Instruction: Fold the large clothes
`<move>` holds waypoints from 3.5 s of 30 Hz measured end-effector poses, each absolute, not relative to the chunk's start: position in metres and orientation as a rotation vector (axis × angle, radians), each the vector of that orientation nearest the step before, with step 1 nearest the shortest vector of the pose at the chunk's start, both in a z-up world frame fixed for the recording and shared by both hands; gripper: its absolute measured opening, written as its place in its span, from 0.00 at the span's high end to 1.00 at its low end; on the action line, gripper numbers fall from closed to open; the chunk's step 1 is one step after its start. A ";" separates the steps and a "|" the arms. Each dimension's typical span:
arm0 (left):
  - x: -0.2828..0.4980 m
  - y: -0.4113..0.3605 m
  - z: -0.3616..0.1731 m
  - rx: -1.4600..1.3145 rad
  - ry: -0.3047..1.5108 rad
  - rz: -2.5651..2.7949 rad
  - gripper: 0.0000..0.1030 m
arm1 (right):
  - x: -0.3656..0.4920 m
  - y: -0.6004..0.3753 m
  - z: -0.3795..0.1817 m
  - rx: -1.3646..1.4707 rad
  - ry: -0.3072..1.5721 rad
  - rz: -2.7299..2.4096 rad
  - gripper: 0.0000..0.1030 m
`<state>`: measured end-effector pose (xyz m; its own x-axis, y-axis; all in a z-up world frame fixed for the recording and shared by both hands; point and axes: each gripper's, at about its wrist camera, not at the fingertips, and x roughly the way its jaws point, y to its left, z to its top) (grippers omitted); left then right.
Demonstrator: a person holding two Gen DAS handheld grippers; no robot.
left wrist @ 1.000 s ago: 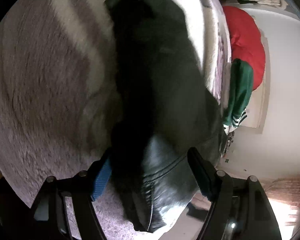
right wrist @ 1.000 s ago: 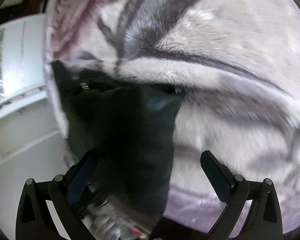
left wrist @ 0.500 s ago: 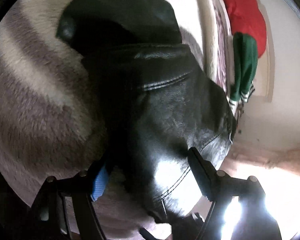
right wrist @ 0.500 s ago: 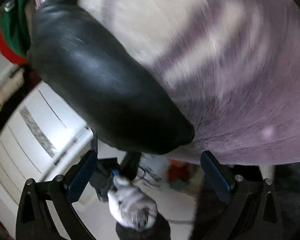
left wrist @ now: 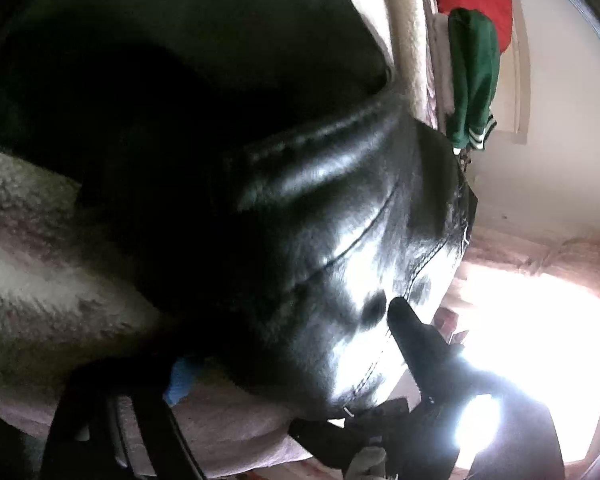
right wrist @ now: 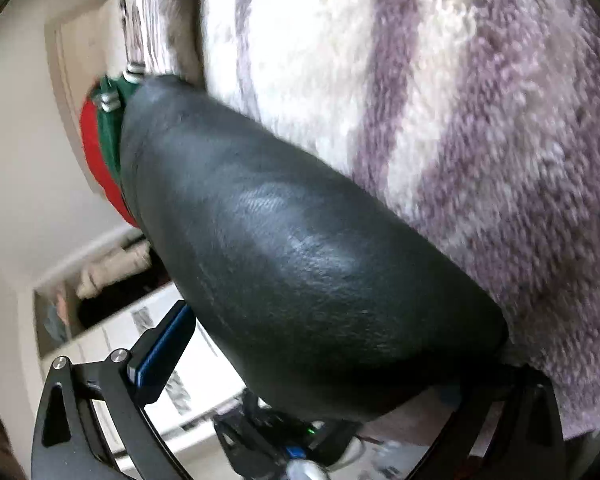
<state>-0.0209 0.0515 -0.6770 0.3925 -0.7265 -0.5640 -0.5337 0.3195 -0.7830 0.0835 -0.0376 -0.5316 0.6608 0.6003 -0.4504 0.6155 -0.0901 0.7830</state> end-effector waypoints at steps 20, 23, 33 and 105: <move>0.018 0.029 -0.645 -1.298 1.145 -0.057 0.00 | 0.114 -0.019 -0.523 1.803 0.837 0.154 0.00; 0.022 0.023 -0.638 -1.279 1.122 -0.043 0.08 | 0.117 -0.007 -0.526 1.705 0.914 0.155 0.05; 0.011 0.041 -0.635 -1.284 1.088 -0.014 0.72 | 0.129 0.005 -0.521 1.807 0.816 0.041 0.02; 0.486 0.023 -0.477 -1.198 0.670 -0.364 0.86 | 0.642 -0.053 -0.261 1.514 0.557 0.187 0.56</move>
<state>0.4861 0.0225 -0.4771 0.7547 -0.5920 -0.2827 -0.0847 0.3393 -0.9368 0.6417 -0.0530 -0.2614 0.8620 0.4520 -0.2293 0.2218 0.0704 0.9725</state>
